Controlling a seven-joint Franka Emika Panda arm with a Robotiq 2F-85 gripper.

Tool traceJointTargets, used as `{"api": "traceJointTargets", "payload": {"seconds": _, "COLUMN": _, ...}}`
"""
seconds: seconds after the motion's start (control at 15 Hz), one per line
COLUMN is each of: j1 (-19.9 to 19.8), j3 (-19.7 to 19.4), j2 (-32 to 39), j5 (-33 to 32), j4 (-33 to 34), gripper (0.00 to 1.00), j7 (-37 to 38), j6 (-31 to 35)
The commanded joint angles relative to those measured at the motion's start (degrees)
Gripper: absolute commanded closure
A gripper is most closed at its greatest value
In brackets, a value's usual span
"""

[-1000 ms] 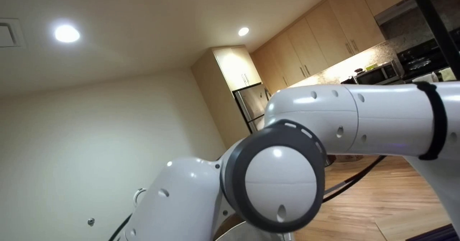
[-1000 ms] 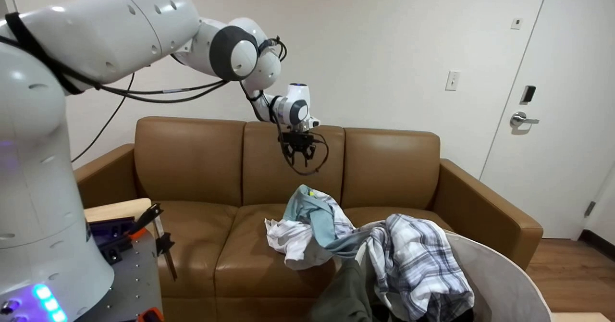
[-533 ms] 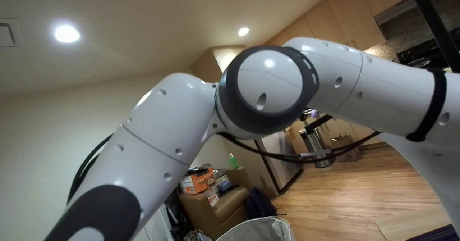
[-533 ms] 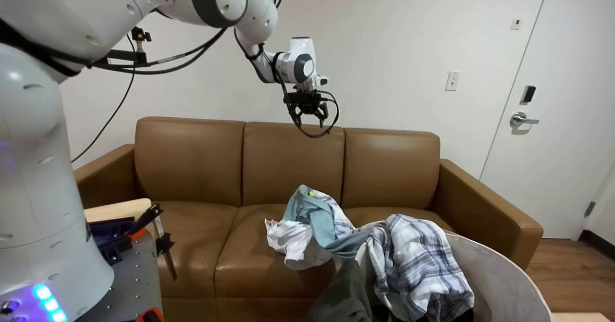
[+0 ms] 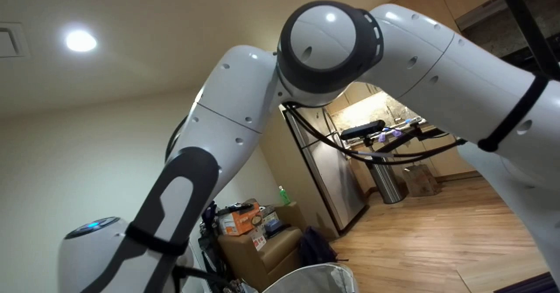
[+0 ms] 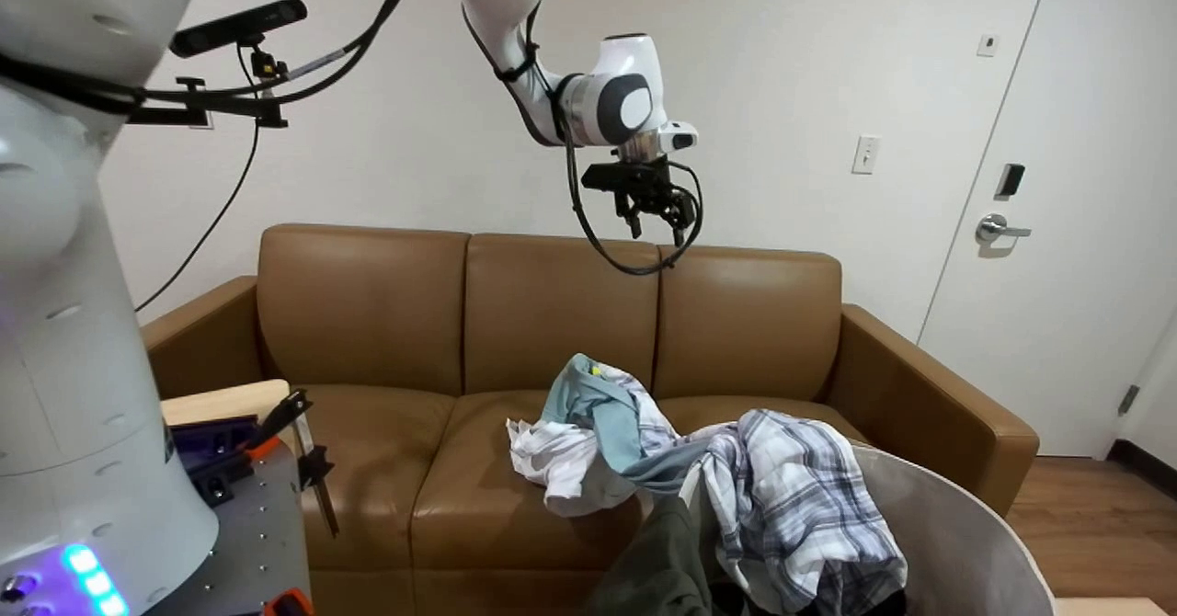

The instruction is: Pick up clothes from the laundry basket and put them on the couch.

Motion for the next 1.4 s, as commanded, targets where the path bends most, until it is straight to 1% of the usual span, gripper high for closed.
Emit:
{"api": "traceJointTargets", "payload": {"seconds": 0.0, "j1": -6.97, "j3": 1.71, "j2": -4.89, "j5": 6.25, "j4": -14.13, "gripper": 0.0, "j7": -3.52, "j6": 11.07}}
{"api": "traceJointTargets", "payload": {"seconds": 0.07, "j1": -3.55, "j3": -0.22, "j2": -1.82, "j5": 3.29, "j4": -6.08, "gripper": 0.0, "j7": -0.8, "j6": 5.17}}
{"api": "traceJointTargets", "payload": {"seconds": 0.13, "j1": -5.11, "j3": -0.09, "j2": -2.27, "j5": 4.16, "j4": -9.0, "gripper": 0.0, "j7": -1.7, "j6": 7.94}}
{"api": "traceJointTargets", "payload": {"seconds": 0.27, "j1": -6.38, "j3": 0.06, "j2": -2.49, "j5": 4.44, "j4": -11.75, "gripper": 0.0, "j7": -2.06, "j6": 10.28}}
{"api": "traceJointTargets", "payload": {"seconds": 0.33, "j1": -7.61, "j3": 3.04, "j2": -2.62, "j5": 7.03, "j4": -10.62, "gripper": 0.0, "j7": -3.85, "j6": 6.4}}
{"api": "traceJointTargets", "payload": {"seconds": 0.4, "j1": -7.49, "j3": 2.78, "j2": -3.63, "j5": 7.59, "j4": -10.61, "gripper": 0.0, "j7": -2.7, "j6": 7.35}}
{"api": "traceJointTargets", "payload": {"seconds": 0.47, "j1": -9.04, "j3": 4.09, "j2": -4.69, "j5": 10.16, "j4": -10.33, "gripper": 0.0, "j7": -3.23, "j6": 6.73}}
{"api": "traceJointTargets", "payload": {"seconds": 0.53, "j1": -11.05, "j3": 4.58, "j2": -6.04, "j5": 13.52, "j4": -10.44, "gripper": 0.0, "j7": -2.65, "j6": 7.36}}
{"api": "traceJointTargets", "payload": {"seconds": 0.6, "j1": -13.42, "j3": 5.22, "j2": -7.09, "j5": 16.85, "j4": -10.64, "gripper": 0.0, "j7": -3.85, "j6": 7.08}}
{"api": "traceJointTargets", "payload": {"seconds": 0.73, "j1": -17.27, "j3": 5.56, "j2": -8.12, "j5": 23.19, "j4": -10.75, "gripper": 0.0, "j7": -5.02, "j6": 6.9}}
{"api": "traceJointTargets", "payload": {"seconds": 0.87, "j1": -21.39, "j3": 5.6, "j2": -7.05, "j5": 29.65, "j4": -9.66, "gripper": 0.0, "j7": -6.58, "j6": 6.5}}
{"api": "traceJointTargets", "payload": {"seconds": 0.93, "j1": -22.68, "j3": 5.22, "j2": -6.52, "j5": 32.28, "j4": -9.39, "gripper": 0.0, "j7": -6.39, "j6": 6.12}}
{"api": "traceJointTargets", "payload": {"seconds": 1.0, "j1": -23.16, "j3": 3.85, "j2": -5.08, "j5": 33.51, "j4": -8.65, "gripper": 0.0, "j7": -4.83, "j6": 6.56}}
{"api": "traceJointTargets", "payload": {"seconds": 1.07, "j1": -24.23, "j3": 3.65, "j2": -4.02, "j5": 35.43, "j4": -8.22, "gripper": 0.0, "j7": -4.73, "j6": 7.07}}
{"api": "traceJointTargets", "payload": {"seconds": 1.13, "j1": -23.71, "j3": 1.54, "j2": -2.62, "j5": 35.14, "j4": -8.47, "gripper": 0.0, "j7": -1.86, "j6": 9.72}}
{"api": "traceJointTargets", "payload": {"seconds": 1.2, "j1": -24.14, "j3": 0.96, "j2": -1.06, "j5": 35.88, "j4": -7.91, "gripper": 0.0, "j7": -0.99, "j6": 10.95}}
{"api": "traceJointTargets", "payload": {"seconds": 1.33, "j1": -22.9, "j3": -2.98, "j2": 1.95, "j5": 34.02, "j4": -8.35, "gripper": 0.0, "j7": 4.42, "j6": 13.19}}
